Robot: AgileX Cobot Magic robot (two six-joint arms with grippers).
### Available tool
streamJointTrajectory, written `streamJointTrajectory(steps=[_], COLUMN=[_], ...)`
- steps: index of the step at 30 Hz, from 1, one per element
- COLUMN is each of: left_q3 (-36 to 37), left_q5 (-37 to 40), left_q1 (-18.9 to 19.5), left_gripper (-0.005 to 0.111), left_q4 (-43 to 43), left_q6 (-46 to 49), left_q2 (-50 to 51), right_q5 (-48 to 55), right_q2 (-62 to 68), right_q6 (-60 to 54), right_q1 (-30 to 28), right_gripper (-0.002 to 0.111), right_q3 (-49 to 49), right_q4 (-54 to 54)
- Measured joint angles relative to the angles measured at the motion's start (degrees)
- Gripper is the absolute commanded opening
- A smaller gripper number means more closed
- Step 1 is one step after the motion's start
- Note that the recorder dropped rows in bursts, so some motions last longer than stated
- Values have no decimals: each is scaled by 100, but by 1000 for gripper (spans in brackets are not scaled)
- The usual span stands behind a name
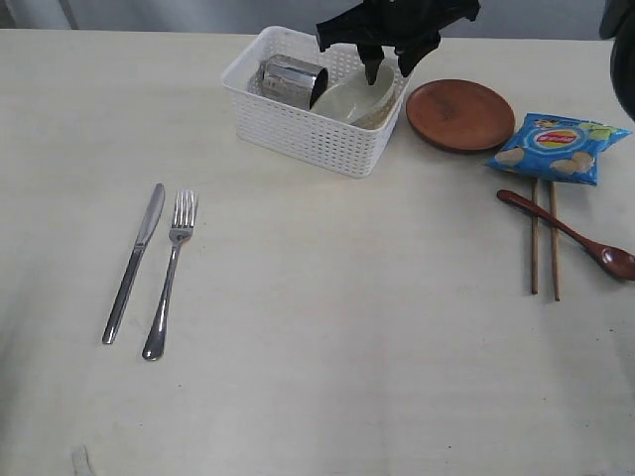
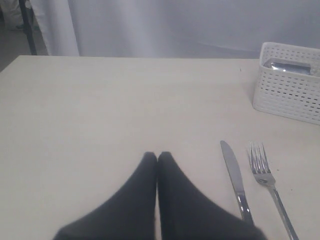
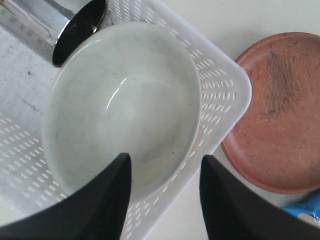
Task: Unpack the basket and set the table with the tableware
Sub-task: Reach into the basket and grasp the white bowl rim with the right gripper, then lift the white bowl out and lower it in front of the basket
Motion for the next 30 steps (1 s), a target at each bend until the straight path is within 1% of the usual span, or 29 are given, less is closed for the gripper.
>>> streamJointTrajectory(steps=[13, 26, 28, 30], left_q3=[0, 0, 0, 0], left_q5=[0, 0, 0, 0], left_q1=[0, 0, 0, 0], left_gripper=[0, 0, 0, 0], left_q4=[0, 0, 0, 0], left_q6=[0, 0, 0, 0], left_q2=[0, 0, 0, 0], right_q5=[-183, -460, -483, -512], right_q2=[7, 367, 419, 441], right_q6=[700, 784, 789, 789], right_q1=[-58, -107, -107, -107], right_gripper=[42, 42, 39, 29], right_q3=[0, 0, 0, 0], right_q4=[-10, 202, 212, 225])
